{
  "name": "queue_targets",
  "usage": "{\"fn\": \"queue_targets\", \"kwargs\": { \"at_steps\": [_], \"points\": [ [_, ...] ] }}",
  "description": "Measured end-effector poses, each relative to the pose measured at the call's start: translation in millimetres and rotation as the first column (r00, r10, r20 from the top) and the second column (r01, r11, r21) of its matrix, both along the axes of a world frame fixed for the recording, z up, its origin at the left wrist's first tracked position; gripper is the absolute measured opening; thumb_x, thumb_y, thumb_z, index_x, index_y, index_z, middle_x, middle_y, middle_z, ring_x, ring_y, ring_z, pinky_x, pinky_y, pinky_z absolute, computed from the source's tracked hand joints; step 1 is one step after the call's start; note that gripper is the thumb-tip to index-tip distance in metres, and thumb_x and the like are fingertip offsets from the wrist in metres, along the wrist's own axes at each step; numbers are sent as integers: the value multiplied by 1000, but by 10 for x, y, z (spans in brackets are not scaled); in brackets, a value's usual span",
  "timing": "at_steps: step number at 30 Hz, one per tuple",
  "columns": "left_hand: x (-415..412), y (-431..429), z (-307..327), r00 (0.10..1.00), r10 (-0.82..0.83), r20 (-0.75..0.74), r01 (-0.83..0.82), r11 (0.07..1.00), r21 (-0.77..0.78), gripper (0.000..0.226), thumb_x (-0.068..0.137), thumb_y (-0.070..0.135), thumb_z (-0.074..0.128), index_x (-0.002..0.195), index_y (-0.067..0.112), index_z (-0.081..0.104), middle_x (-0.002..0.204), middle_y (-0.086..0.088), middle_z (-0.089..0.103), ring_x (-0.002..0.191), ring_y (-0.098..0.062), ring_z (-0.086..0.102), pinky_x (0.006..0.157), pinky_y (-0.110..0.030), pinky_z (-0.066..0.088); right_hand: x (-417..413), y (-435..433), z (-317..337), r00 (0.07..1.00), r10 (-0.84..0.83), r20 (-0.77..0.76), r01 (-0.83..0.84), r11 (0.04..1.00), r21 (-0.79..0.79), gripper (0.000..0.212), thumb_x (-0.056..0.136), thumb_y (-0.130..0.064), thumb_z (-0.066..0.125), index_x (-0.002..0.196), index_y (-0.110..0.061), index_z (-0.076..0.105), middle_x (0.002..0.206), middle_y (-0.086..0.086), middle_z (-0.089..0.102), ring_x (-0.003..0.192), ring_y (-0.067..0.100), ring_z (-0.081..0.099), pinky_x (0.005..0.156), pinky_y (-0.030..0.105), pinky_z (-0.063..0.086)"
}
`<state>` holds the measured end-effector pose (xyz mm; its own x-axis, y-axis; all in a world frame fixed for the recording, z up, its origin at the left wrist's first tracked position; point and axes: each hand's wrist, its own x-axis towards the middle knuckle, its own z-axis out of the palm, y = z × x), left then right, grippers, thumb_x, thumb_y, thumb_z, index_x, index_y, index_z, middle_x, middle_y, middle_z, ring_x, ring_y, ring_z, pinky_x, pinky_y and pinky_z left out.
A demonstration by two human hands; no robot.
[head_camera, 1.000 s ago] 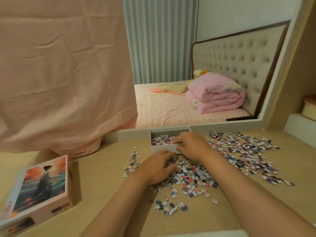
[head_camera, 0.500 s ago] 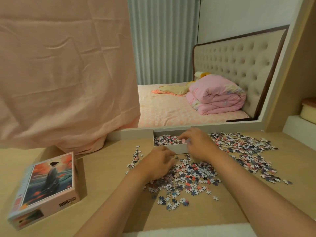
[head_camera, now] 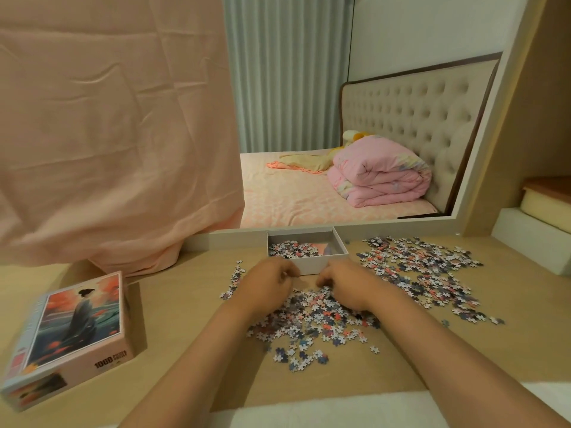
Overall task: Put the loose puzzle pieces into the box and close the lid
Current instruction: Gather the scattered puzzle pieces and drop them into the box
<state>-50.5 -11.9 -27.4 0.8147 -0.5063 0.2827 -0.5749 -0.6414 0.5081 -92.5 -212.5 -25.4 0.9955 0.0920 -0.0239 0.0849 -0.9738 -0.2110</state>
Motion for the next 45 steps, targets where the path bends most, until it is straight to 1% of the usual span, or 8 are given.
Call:
{"fn": "queue_targets", "kwargs": {
  "at_steps": [5, 10, 14, 18, 22, 28, 41, 45],
  "points": [
    [264, 378, -37, 947, 317, 53, -312, 946, -89, 19, 88, 12, 50, 99, 19, 64, 108, -1, 62, 107, -22, 55, 88, -34, 46, 25, 169, 211, 997, 4, 80, -14, 992, 124, 45, 90, 3, 48, 115, -28, 69, 119, 1, 59, 104, 23, 60, 92, 39, 52],
    [536, 613, -106, 977, 179, -119, -120, 914, 389, 50, 103, 31, 34, 150, 14, 32, 160, -7, 21, 147, -28, 15, 118, -38, 14, 222, 753, 339, 985, 100, 140, -118, 985, 129, 48, 92, 3, 42, 124, -23, 67, 131, 0, 58, 118, 20, 56, 99, 34, 46],
    [505, 732, -87, 978, 68, -198, -29, 981, 193, 27, 92, 13, 47, 113, 13, 65, 116, 0, 66, 105, -15, 58, 90, -29, 41, 422, 1166, 352, 984, 161, 75, -172, 971, 168, 53, 94, 4, 43, 142, -18, 52, 147, 7, 47, 132, 28, 48, 107, 39, 42],
    [386, 920, -7, 973, 39, -226, -29, 998, 51, 34, 90, 9, 50, 111, 23, 73, 108, 9, 71, 96, -6, 60, 84, -20, 41, 677, 1418, 270, 991, 131, -33, -125, 983, 137, 52, 96, -1, 47, 148, -9, 43, 151, 14, 43, 136, 31, 44, 106, 35, 40],
    [303, 1152, 3, 959, 133, -249, -156, 985, -77, 28, 87, 11, 54, 95, 29, 73, 91, 9, 72, 81, -9, 65, 77, -23, 50, 733, 1553, 138, 986, 140, -93, -135, 989, 53, 22, 88, 5, 48, 98, -6, 64, 100, 15, 58, 90, 30, 53, 70, 31, 36],
    [177, 1188, -47, 953, 251, -168, -161, 893, 421, 51, 90, 41, 51, 138, 26, 45, 132, -3, 38, 131, -23, 29, 108, -39, 33, 529, 1441, 48, 968, 243, -58, -242, 970, 24, 49, 88, 7, 43, 127, -13, 65, 120, 8, 49, 112, 27, 47, 101, 40, 42],
    [-123, 422, 38, 976, -32, -214, 102, 941, 323, 35, 94, 29, 55, 127, 20, 62, 116, -7, 50, 111, -27, 48, 98, -39, 42, -55, 616, 282, 998, 33, -46, -22, 975, 222, 44, 95, -2, 41, 118, -25, 71, 124, -5, 68, 109, 11, 61, 101, 26, 43],
    [-132, 426, 208, 947, 165, -277, -21, 889, 458, 72, 80, 61, 59, 144, 34, 42, 140, -4, 36, 136, -27, 29, 106, -47, 37, -111, 444, 308, 995, 22, -100, -9, 992, 126, 42, 95, -33, 57, 137, -29, 57, 142, -1, 53, 118, 15, 57, 97, 27, 45]
  ]
}}
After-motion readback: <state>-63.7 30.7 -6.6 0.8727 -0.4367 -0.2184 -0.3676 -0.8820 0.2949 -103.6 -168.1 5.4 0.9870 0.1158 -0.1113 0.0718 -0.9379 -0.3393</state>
